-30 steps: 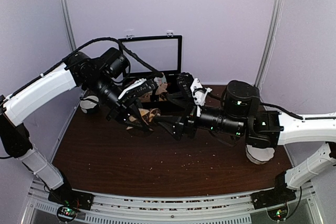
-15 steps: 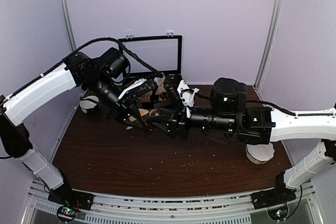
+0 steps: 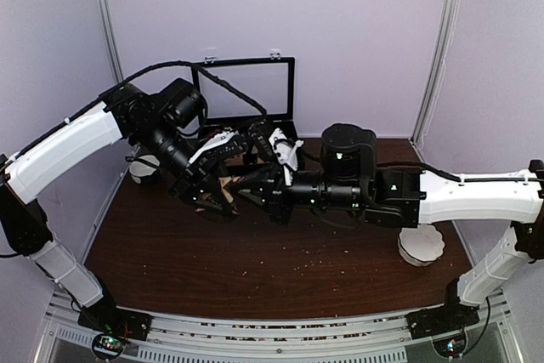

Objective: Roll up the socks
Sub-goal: Roll the sock at the center of the board, then move the storage box to the center of the board.

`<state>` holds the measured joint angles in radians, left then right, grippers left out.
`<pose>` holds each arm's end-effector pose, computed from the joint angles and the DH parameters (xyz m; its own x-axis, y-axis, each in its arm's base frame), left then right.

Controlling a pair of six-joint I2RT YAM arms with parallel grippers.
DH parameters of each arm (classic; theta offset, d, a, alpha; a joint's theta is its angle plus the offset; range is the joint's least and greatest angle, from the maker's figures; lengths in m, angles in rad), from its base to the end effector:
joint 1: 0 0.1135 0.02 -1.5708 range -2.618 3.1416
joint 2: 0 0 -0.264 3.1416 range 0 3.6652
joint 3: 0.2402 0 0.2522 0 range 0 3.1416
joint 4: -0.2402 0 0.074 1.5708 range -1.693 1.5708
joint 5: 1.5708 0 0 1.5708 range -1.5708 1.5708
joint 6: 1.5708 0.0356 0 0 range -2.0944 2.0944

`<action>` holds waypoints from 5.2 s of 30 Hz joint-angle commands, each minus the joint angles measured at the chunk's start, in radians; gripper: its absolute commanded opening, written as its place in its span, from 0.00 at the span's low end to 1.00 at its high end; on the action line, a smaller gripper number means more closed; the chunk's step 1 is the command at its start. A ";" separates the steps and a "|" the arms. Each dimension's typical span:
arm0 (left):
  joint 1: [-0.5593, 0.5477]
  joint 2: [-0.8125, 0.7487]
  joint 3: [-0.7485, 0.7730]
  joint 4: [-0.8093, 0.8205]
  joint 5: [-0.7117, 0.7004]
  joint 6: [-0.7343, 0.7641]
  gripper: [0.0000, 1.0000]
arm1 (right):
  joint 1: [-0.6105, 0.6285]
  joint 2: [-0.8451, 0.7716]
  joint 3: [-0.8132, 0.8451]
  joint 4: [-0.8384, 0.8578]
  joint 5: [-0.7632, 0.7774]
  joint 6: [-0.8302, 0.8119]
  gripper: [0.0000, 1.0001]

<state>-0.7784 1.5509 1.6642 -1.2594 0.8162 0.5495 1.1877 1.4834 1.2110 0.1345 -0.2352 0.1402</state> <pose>0.1896 -0.2234 0.3751 -0.1904 0.6902 -0.6981 0.9313 -0.0979 -0.3509 0.1256 0.3339 0.3534 -0.1890 -0.1054 -0.9763 -0.9714 0.1658 0.1701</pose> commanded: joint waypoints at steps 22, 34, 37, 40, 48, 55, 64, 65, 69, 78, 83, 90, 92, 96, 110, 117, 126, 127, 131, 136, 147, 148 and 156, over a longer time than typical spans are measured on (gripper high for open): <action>-0.074 -0.140 -0.114 0.258 -0.554 0.143 0.29 | -0.106 0.096 0.061 -0.001 -0.028 0.518 0.00; -0.034 -0.141 -0.133 0.308 -0.455 0.015 0.00 | -0.118 0.042 -0.103 0.320 -0.151 0.610 0.47; 0.016 -0.130 -0.099 0.270 -0.249 -0.029 0.00 | -0.131 0.028 -0.150 0.425 -0.194 0.633 0.60; 0.035 -0.119 -0.084 0.261 -0.140 -0.077 0.00 | -0.132 0.017 -0.173 0.496 -0.216 0.622 0.70; 0.071 -0.102 -0.064 0.264 0.006 -0.161 0.00 | -0.127 -0.015 -0.190 0.511 -0.173 0.532 0.65; 0.071 -0.106 -0.057 0.224 0.110 -0.136 0.00 | -0.126 0.037 -0.127 0.458 -0.200 0.527 0.58; 0.071 -0.100 -0.038 0.145 0.269 -0.073 0.00 | -0.124 0.067 -0.096 0.512 -0.145 0.532 0.17; 0.071 -0.097 -0.035 0.142 0.265 -0.071 0.00 | -0.125 0.066 -0.104 0.540 -0.146 0.538 0.08; 0.073 -0.079 -0.032 0.140 0.188 -0.067 0.14 | -0.127 0.056 -0.131 0.585 -0.148 0.556 0.00; 0.226 0.077 -0.034 0.242 -0.340 -0.111 0.59 | -0.242 -0.040 -0.057 0.006 0.196 0.199 0.00; 0.244 0.227 0.007 0.356 -0.468 0.007 0.52 | -0.351 -0.024 0.014 -0.156 0.352 0.068 0.00; 0.249 0.503 0.226 0.406 -0.558 0.113 0.53 | -0.430 0.056 0.083 -0.198 0.412 -0.012 0.00; 0.252 0.555 0.265 0.450 -0.575 0.125 0.54 | -0.446 0.070 0.088 -0.193 0.397 -0.004 0.00; 0.255 0.623 0.317 0.537 -0.578 0.141 0.57 | -0.456 0.089 0.084 -0.184 0.349 0.013 0.00; 0.258 0.873 0.568 0.448 -0.611 0.177 0.58 | -0.456 0.061 0.043 -0.173 0.245 0.057 0.00; 0.261 0.952 0.652 0.341 -0.604 0.195 0.54 | -0.456 0.018 0.017 -0.187 0.252 0.064 0.00; 0.256 0.910 0.570 0.270 -0.495 0.202 0.11 | -0.457 -0.017 -0.024 -0.223 0.293 0.053 0.00; 0.253 0.895 0.540 0.270 -0.488 0.201 0.09 | -0.458 -0.014 -0.019 -0.231 0.300 0.048 0.00; 0.233 0.817 0.405 0.271 -0.451 0.197 0.06 | -0.463 0.005 0.017 -0.269 0.320 0.019 0.00; 0.186 0.703 0.198 0.296 -0.373 0.165 0.06 | -0.474 0.052 0.073 -0.311 0.346 -0.034 0.00; 0.028 0.474 -0.170 0.298 -0.215 0.161 0.08 | -0.480 0.223 0.198 -0.359 0.378 -0.138 0.00; 0.020 0.463 -0.184 0.288 -0.214 0.169 0.08 | -0.480 0.238 0.208 -0.361 0.382 -0.144 0.00; 0.014 0.397 -0.225 0.221 -0.184 0.174 0.37 | -0.473 0.315 0.217 -0.374 0.418 -0.178 0.00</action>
<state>-0.7532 1.9842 1.4689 -0.8982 0.5457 0.7223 0.7128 1.7809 1.4094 -0.2253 0.1356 -0.0086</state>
